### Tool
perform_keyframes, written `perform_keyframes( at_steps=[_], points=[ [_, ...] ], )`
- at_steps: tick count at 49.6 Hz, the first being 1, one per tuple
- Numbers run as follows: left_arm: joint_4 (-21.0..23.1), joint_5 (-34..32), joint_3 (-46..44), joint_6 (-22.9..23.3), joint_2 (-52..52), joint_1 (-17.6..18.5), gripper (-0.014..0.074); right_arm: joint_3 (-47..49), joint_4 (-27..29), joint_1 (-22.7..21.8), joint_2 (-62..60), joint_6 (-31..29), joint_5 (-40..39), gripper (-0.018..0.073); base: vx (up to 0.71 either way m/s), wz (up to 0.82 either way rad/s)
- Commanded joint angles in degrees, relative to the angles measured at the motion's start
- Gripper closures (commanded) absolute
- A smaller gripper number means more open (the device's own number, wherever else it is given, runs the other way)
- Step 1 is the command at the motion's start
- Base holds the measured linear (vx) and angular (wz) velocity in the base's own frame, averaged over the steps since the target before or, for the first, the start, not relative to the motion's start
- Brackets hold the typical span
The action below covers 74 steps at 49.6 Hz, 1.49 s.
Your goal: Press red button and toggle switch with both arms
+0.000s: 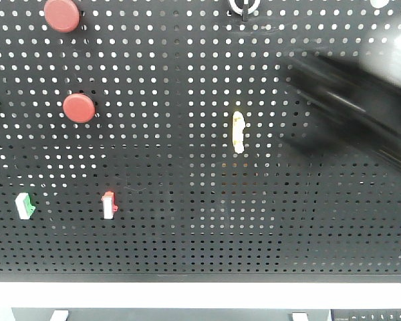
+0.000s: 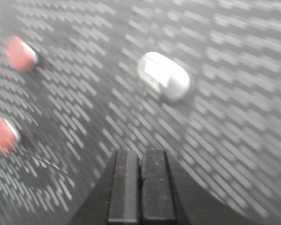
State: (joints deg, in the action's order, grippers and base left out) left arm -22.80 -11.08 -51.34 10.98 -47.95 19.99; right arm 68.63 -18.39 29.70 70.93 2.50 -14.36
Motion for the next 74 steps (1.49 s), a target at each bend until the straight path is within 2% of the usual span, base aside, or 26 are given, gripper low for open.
perform_keyframes(
  at_steps=[1, 15, 24, 37, 42, 50, 64, 74],
  points=[
    [0.5, -3.7, -1.6, 0.6, 0.4, 0.1, 0.0595, 6.4, 0.0, 1.6, 2.4, -0.3, -2.9, 0.0562, 0.00, 0.00],
    [0.5, -3.7, -1.6, 0.6, 0.4, 0.1, 0.0595, 20.3, 1.0, 2.7, 12.1, -0.3, 2.9, 0.0562, 0.00, 0.00],
    [0.5, -3.7, -1.6, 0.6, 0.4, 0.1, 0.0595, 25.2, 1.0, 2.6, 13.9, -0.4, 5.7, 0.0562, 0.00, 0.00],
    [0.5, -3.7, -1.6, 0.6, 0.4, 0.1, 0.0595, 26.6, 1.0, 2.3, 13.9, -0.3, 9.1, 0.0562, 0.00, 0.00],
    [0.5, -3.7, -1.6, 0.6, 0.4, 0.1, 0.0595, 26.6, 1.5, 1.1, 13.9, 0.1, 8.9, 0.0562, 0.00, 0.00],
    [0.5, -3.7, -1.6, 0.6, 0.4, 0.1, 0.0595, 26.6, 5.2, -2.6, 13.9, 2.7, 9.2, 0.0562, 0.00, 0.00],
    [0.5, -3.6, -1.6, 0.6, 0.4, 0.1, 0.0595, 26.6, 5.1, -3.2, 13.2, 2.2, 8.7, 0.0562, 0.00, 0.00],
    [0.5, -3.5, -1.6, 0.5, 0.4, 0.1, 0.0595, 26.6, 5.1, -3.7, 10.6, -1.0, 10.0, 0.0562, 0.00, 0.00]
  ],
)
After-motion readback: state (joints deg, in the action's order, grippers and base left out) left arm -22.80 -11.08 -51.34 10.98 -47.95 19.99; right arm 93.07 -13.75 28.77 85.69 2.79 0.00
